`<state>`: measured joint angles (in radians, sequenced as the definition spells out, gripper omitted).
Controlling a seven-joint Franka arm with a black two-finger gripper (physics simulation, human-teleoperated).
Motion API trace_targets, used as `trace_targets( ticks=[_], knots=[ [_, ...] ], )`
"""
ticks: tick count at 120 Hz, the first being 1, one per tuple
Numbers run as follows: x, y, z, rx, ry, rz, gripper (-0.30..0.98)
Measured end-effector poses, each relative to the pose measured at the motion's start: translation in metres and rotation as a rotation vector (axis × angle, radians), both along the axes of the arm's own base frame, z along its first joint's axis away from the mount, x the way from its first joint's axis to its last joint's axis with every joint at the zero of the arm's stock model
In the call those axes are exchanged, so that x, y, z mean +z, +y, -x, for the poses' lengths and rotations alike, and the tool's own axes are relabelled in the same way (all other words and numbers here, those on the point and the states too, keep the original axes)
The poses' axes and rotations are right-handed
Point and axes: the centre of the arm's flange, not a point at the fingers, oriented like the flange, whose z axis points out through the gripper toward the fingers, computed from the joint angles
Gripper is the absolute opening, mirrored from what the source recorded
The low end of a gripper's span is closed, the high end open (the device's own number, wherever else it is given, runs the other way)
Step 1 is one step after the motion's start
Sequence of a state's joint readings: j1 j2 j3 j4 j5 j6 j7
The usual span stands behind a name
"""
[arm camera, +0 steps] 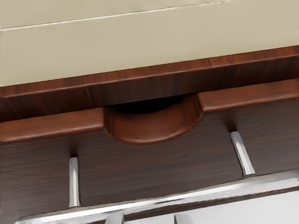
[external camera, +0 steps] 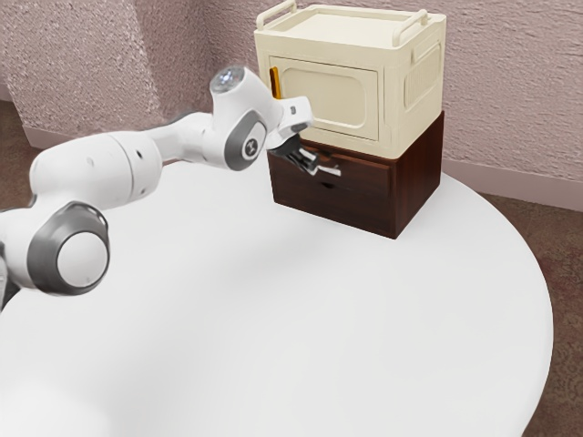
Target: Push the drawer handle with one arm to close the drawer
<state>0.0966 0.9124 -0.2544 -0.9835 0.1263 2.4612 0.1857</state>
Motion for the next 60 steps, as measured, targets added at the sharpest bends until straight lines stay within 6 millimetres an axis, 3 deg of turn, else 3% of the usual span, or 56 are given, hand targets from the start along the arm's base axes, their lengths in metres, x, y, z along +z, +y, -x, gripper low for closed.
trace_targets(
  ticks=[16,22,32,41,45,51,60],
  knots=[
    [0.002,-0.001,0.000,-0.006,-0.025,-0.002,0.07],
    [0.004,-0.010,0.014,-0.020,0.003,-0.010,0.09],
    [0.005,-0.017,0.060,-0.022,0.093,-0.029,0.11],
    [0.003,-0.005,0.133,0.029,0.194,-0.033,0.14],
    [0.021,0.000,0.171,0.059,0.220,-0.035,0.17],
    [0.064,0.004,0.212,0.105,0.235,-0.026,0.23],
    [0.134,0.002,0.247,0.162,0.248,0.024,0.37]
  ],
)
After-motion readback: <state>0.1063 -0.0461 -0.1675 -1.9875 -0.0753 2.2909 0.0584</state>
